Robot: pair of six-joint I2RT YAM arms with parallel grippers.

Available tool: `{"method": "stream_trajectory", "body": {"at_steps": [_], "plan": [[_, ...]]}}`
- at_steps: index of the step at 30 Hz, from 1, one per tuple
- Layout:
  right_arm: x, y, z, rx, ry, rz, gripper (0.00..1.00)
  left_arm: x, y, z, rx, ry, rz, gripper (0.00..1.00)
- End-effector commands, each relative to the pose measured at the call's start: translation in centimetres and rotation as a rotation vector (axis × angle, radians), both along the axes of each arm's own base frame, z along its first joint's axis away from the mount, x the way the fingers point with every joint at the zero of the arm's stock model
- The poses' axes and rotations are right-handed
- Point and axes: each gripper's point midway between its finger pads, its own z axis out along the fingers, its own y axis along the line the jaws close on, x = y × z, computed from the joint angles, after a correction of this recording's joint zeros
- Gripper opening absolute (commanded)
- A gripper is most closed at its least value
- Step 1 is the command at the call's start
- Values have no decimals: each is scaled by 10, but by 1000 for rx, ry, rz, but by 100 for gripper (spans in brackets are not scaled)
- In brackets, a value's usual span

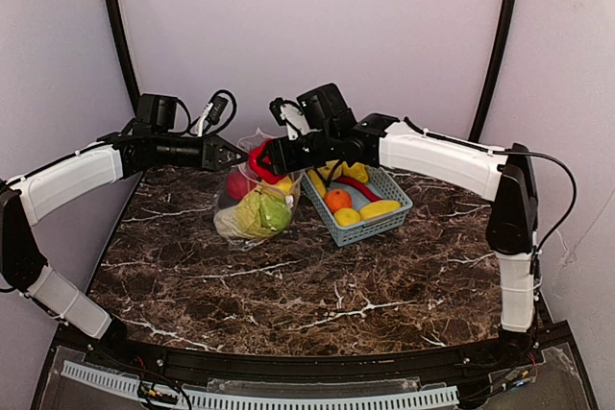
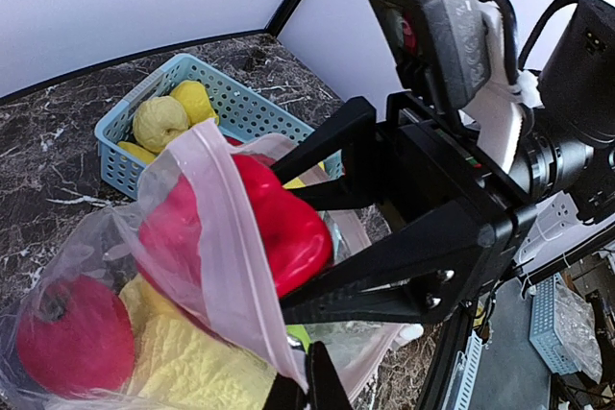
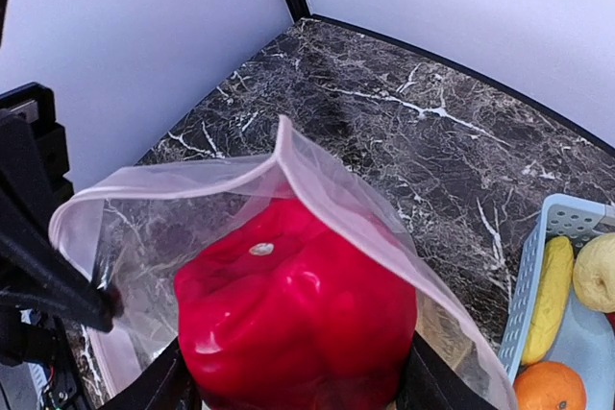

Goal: Place the food in the zip-top bag and seal the zipper
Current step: Place the fake vegetable in the zipper food storage bag.

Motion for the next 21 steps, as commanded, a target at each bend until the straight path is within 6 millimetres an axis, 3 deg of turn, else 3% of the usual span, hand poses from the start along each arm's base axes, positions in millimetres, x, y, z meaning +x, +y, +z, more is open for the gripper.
{"method": "stream_trajectory", "body": {"at_steps": [1, 7, 14, 21], "plan": [[14, 15, -3, 0, -16, -40, 60, -9, -1, 12, -23, -27, -22, 1], [14, 34, -1, 26, -20, 0, 73, -9, -1, 11, -28, -20, -24, 1], [10, 27, 12, 18, -47, 1, 89, -9, 1, 13, -22, -35, -14, 1], [-12, 3, 66, 72, -95, 25, 91, -9, 2, 14, -15, -44, -4, 1]]}}
